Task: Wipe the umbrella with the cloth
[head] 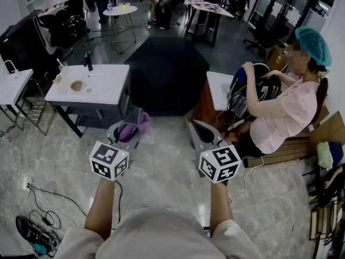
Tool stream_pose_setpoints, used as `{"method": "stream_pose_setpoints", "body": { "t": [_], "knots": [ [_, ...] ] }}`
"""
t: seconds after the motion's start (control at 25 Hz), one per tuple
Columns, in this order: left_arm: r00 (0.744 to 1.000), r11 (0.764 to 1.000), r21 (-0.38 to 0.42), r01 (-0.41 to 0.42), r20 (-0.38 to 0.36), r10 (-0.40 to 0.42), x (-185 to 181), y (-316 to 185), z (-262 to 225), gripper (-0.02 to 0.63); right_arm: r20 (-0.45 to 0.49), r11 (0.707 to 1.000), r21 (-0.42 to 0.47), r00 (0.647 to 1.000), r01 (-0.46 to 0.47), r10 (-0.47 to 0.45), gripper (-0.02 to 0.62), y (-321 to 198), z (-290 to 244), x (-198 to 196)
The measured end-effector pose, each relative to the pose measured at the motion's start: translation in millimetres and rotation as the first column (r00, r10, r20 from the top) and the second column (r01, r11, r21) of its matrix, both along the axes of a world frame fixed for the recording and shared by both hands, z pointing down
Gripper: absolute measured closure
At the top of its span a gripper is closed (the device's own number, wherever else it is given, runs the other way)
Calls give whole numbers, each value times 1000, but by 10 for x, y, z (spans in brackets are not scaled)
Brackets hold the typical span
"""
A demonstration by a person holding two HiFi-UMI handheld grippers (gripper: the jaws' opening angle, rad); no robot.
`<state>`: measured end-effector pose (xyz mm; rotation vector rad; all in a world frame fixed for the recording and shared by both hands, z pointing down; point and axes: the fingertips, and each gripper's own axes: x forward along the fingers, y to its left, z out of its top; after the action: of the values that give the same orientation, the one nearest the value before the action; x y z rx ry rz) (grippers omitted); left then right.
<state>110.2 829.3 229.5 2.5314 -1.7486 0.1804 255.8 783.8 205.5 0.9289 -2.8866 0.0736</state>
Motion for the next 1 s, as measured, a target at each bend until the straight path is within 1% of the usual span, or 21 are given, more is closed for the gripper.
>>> {"method": "stream_pose_setpoints", "body": {
  "t": [0.16, 0.32, 0.48, 0.6, 0.8, 0.92, 1.0],
  "knots": [
    [999, 1000, -5, -20, -34, 20, -5, -40, -34, 480, -7, 1000, 0, 1000, -12, 12, 589, -54, -40, -18],
    [999, 1000, -10, -22, -31, 21, -27, -66, -3, 480, -6, 1000, 1, 1000, -8, 8, 589, -76, -21, -38],
    [999, 999, -21, -27, -24, 26, -24, -46, 38, 480, 46, 1000, -9, 999, 23, -23, 589, -21, -67, -27],
    [999, 999, -27, -35, -1, 35, -70, -24, 68, 480, 59, 1000, -4, 998, 5, -4, 589, -22, -99, -65],
    [998, 998, -32, -57, 16, 58, -175, 42, 110, 480, 134, 997, -71, 991, 11, -1, 589, 74, -52, -130],
    [997, 997, -39, -67, 19, 68, -243, 80, 190, 480, 111, 998, -68, 994, -19, 26, 589, 139, 49, -147],
    [997, 996, -48, -72, 20, 73, -307, 80, 243, 480, 98, 995, -93, 995, -21, 31, 589, 151, 131, -210]
  ]
}}
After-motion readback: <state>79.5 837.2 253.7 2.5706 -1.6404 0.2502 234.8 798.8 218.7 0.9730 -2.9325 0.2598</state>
